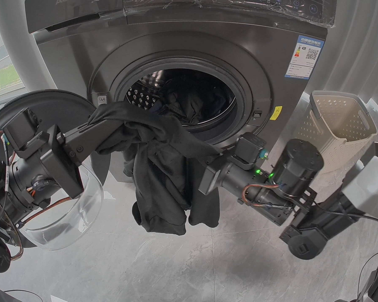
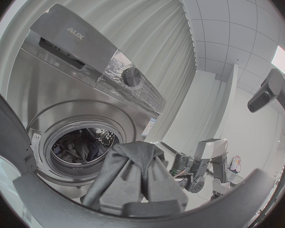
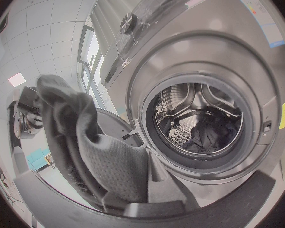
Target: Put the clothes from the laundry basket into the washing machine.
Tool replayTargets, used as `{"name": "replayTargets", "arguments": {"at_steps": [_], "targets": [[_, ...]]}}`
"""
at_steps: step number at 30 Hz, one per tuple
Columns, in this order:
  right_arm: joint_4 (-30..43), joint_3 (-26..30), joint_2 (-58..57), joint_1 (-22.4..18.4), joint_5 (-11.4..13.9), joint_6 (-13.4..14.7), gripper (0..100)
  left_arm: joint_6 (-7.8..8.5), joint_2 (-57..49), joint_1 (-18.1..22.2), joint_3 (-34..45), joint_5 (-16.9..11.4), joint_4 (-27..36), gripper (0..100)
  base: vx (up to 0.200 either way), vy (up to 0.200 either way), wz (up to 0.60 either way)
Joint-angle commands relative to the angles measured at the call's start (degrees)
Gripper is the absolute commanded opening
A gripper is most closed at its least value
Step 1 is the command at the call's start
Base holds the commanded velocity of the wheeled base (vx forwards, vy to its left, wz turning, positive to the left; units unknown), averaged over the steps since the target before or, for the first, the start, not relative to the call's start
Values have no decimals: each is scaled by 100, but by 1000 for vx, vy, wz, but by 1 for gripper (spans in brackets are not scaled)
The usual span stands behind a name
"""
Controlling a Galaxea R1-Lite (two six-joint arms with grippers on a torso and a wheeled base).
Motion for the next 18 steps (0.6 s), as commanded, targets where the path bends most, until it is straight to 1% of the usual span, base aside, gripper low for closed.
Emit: {"name": "replayTargets", "arguments": {"at_steps": [1, 3, 7, 9, 11, 18], "targets": [[20, 964, -1084, 80, -14, -1, 0, -124, 134, 84, -62, -36, 25, 100, 0, 0, 0], [12, 1149, -1181, 106, -14, -1, 0, -142, 142, 49, 8, -45, 60, 100, 0, 0, 0], [3, 1202, -1304, 115, -14, 17, 0, -168, 406, 93, 70, 8, 86, 100, 0, 0, 0], [20, 1210, -1418, 106, -14, 26, 0, -177, 687, 198, 131, 69, 33, 100, 0, 0, 0], [20, 1219, -1479, 106, -14, 34, 0, -142, 845, 295, 237, 61, 25, 100, 0, 0, 0], [20, 1281, -1664, 115, -14, 52, 0, -106, 1320, 295, 527, 34, -55, 100, 0, 0, 0]]}}
